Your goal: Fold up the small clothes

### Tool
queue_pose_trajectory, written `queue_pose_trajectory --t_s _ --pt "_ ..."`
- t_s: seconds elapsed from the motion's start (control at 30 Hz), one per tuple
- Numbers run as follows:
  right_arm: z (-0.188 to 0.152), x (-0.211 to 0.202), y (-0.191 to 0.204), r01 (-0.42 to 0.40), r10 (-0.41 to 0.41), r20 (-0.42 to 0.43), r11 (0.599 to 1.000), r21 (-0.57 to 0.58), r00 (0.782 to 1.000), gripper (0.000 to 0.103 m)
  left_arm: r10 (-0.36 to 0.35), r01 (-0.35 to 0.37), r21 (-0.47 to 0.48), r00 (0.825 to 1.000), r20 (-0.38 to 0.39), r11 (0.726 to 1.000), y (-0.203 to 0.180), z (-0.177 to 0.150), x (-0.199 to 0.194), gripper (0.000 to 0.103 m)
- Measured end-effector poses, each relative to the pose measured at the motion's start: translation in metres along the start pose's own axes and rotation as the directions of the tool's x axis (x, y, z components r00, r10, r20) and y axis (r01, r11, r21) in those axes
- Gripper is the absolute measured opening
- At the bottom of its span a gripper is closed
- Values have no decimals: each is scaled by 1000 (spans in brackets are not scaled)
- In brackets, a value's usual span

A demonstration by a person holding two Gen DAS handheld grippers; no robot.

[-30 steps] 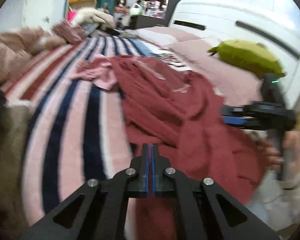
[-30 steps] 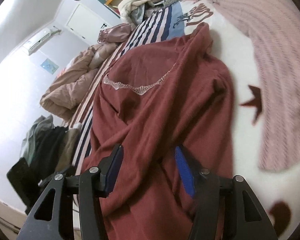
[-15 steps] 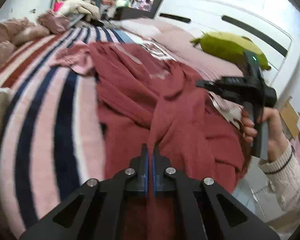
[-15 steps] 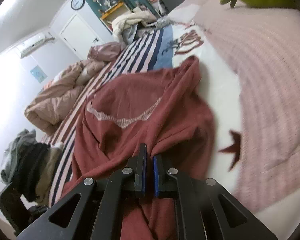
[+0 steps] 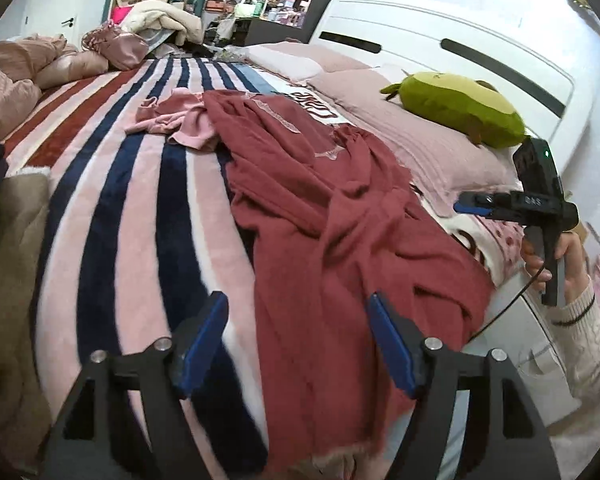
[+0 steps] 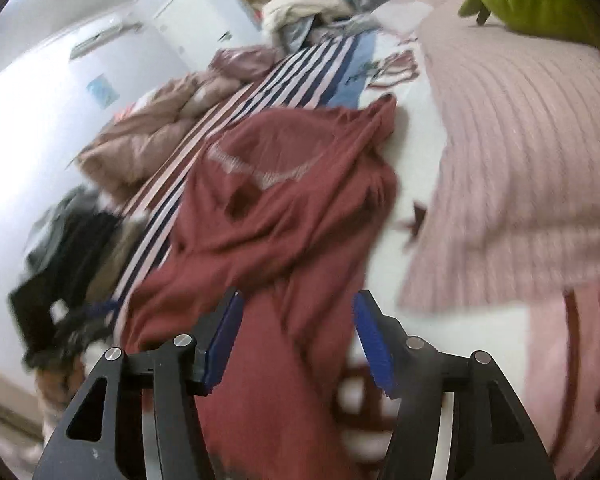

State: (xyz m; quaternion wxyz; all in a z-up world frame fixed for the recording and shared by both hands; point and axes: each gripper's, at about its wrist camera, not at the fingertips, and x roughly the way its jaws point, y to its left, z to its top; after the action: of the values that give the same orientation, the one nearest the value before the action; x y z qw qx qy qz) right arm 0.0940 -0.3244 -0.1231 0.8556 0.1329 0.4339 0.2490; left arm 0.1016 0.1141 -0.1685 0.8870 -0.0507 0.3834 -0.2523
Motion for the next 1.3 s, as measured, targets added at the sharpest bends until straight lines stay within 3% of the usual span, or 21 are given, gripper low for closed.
queue_pose_trajectory --t_s 0.1,0.23,0.37,0.43,0.5,0.57,0.6,0.67,0.73,0.87,1.03,1.3 --pt "-25 -11 -4 -35 34 -91 999 -9 995 54 -39 39 -25 999 -33 999 -1 -12 -1 71" --pt "-55 -6 -7 27 -35 -159 998 -53 987 51 -7 3 -41 997 -81 999 -2 -23 16 71" --pt "-68 1 -4 -81 74 -187 996 -27 980 45 -22 18 -46 996 -83 999 -8 -27 29 71" --pt "-70 8 -1 -92 81 -206 995 -42 975 47 -21 17 -52 997 -81 998 -11 -26 33 71" --pt "-67 12 -2 -116 111 -194 993 -17 975 47 -52 46 -86 996 -75 995 -12 -24 39 64" --pt "-63 15 -1 -144 141 -184 990 -4 973 46 -30 23 -87 997 -76 996 -16 -24 43 46" --pt "-63 17 1 -144 138 -175 989 -19 975 43 -18 12 -88 997 -74 996 -18 -24 44 43" --pt "-61 25 8 -129 118 -167 990 -56 979 19 -19 11 -112 997 -69 994 -20 -23 45 25" --pt "-60 30 9 -140 131 -153 989 -47 979 9 -47 38 -139 997 -66 990 -19 -24 43 7" --pt "-62 23 10 -230 229 -83 973 -3 970 6 -32 30 -136 999 -16 990 -27 -26 19 5" --pt "-68 -16 14 -362 362 -1 932 16 932 5 -58 67 -128 996 66 990 -40 -33 -33 5" --pt "-84 -78 43 -477 476 98 879 -9 874 5 -125 147 -94 970 210 985 -67 -34 -111 5"
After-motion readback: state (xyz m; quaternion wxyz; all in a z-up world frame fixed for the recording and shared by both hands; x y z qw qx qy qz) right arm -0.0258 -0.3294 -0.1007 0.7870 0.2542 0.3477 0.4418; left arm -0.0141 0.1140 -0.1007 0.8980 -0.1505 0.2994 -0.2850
